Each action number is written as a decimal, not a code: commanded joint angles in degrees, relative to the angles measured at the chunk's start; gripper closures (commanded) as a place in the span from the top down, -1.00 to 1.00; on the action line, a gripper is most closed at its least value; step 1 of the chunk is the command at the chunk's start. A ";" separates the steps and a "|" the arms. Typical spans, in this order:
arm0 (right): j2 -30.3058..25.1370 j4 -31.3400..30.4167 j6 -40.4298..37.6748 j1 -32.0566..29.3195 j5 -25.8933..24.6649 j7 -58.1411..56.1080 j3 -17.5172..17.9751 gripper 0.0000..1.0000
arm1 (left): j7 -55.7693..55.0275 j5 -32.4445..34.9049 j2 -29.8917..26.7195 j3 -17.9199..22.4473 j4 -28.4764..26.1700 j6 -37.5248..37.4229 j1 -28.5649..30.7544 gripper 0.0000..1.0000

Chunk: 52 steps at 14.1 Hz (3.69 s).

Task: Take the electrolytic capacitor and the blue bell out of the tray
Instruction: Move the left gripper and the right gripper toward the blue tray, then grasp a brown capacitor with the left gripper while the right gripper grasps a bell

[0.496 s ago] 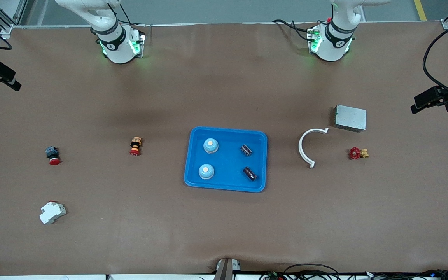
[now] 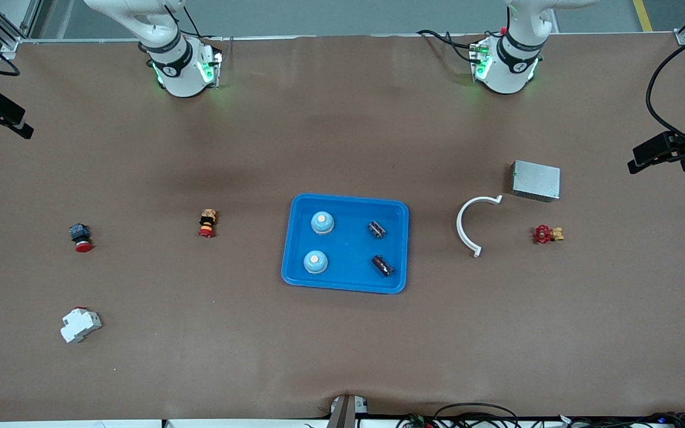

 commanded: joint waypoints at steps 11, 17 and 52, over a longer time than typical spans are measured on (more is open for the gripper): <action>-0.34 -0.60 -0.62 0.62 0.11 0.38 0.60 1.00 | -23.79 -3.85 4.80 -1.13 0.78 -1.65 -8.12 1.00; -0.43 -2.45 -0.01 1.67 1.51 3.54 0.60 1.00 | -38.83 -5.98 9.98 -1.13 0.96 2.83 -14.97 1.00; 44.91 0.98 43.22 48.17 0.55 62.25 0.51 1.00 | -78.05 -11.34 41.89 -1.48 0.87 37.64 -36.16 1.00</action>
